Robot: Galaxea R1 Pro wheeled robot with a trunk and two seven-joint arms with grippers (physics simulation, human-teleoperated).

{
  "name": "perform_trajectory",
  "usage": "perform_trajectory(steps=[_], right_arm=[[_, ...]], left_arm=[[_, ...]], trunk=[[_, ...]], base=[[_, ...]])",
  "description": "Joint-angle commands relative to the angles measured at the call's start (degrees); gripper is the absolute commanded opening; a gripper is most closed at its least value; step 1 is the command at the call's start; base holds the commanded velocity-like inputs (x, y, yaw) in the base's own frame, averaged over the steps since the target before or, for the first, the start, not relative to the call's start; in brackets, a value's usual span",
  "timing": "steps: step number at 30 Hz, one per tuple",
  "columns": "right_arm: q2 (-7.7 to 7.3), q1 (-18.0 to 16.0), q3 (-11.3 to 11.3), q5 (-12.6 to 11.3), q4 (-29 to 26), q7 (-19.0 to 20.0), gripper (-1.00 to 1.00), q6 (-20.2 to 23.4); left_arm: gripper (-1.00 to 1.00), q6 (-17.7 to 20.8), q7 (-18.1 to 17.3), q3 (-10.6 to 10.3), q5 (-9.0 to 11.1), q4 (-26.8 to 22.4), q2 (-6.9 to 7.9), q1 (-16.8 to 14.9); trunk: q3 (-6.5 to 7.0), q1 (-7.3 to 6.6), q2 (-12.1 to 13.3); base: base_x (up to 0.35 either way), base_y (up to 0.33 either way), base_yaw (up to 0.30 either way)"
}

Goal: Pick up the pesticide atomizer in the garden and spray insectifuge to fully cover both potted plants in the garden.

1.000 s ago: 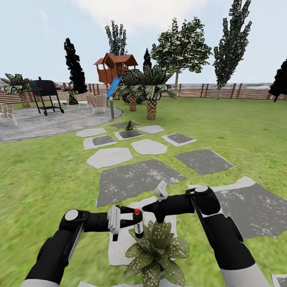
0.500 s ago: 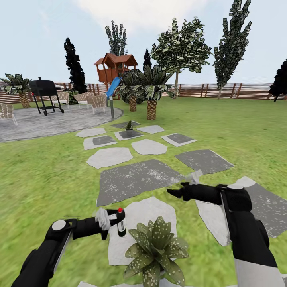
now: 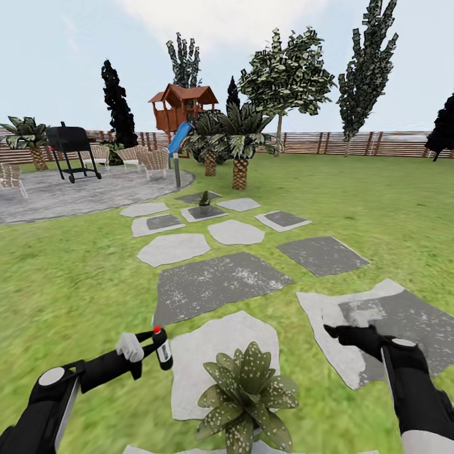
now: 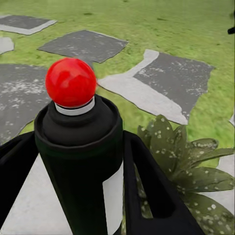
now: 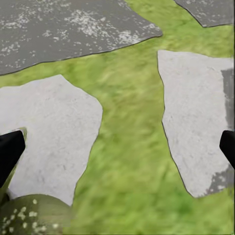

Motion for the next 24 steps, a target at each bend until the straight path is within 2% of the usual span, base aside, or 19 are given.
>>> perform_trajectory(steps=[1, 2, 3, 8, 10, 14, 18, 24], right_arm=[[-0.12, 2.0, -0.46, 0.39, 2.96, -1.14, 1.0, -3.93], [-0.21, 3.84, -0.68, 0.38, 4.95, -2.05, 1.0, -7.76], [-0.23, 4.32, -0.81, 0.36, 5.4, -2.22, 1.0, -8.81], [-0.23, 4.32, -0.81, 0.36, 5.4, -2.22, 1.0, -8.81], [-0.13, 5.91, -2.59, 0.59, 11.37, -2.85, 1.0, -11.92], [0.61, 6.74, -3.36, 0.77, 14.52, -2.99, 1.0, -10.23], [1.21, 6.87, -3.37, 0.8, 14.98, -2.89, 1.0, -9.65], [1.31, 6.9, -3.36, 0.8, 15.07, -2.85, 1.0, -9.53]], left_arm=[[-1.0, 0.65, -0.33, 0.32, -0.18, -0.51, -0.16, 0.03], [-1.0, 0.68, -0.32, 0.44, -0.19, -0.72, -0.26, 0.06], [-1.0, 0.68, -0.31, 0.46, -0.18, -0.77, -0.3, 0.07], [-1.0, 0.68, -0.31, 0.46, -0.18, -0.77, -0.3, 0.07], [-1.0, 0.7, -0.3, 0.41, -0.25, -1.11, -0.56, 0.09], [-1.0, 0.66, -0.3, 0.39, -0.27, -1.28, -0.7, 0.09], [-1.0, 0.66, -0.21, 0.38, -0.33, -1.06, -0.72, 0.1], [-1.0, 0.53, 0.11, 0.38, -0.77, -0.47, -0.79, 0.1]], trunk=[[-0.05, -0.02, -0.03], [-0.05, -0.02, -0.03], [-0.05, -0.02, -0.03], [-0.05, -0.02, -0.03], [-0.05, -0.02, -0.03], [-0.05, -0.02, -0.03], [-0.05, -0.02, -0.03], [-0.05, -0.02, -0.03]], base=[[0.0, 0.0, 0.0], [0.0, 0.0, 0.0], [0.0, 0.0, 0.0], [0.0, 0.0, 0.0], [0.0, 0.0, 0.0], [0.0, 0.0, 0.0], [0.0, 0.0, 0.0], [0.0, 0.0, 0.0]])
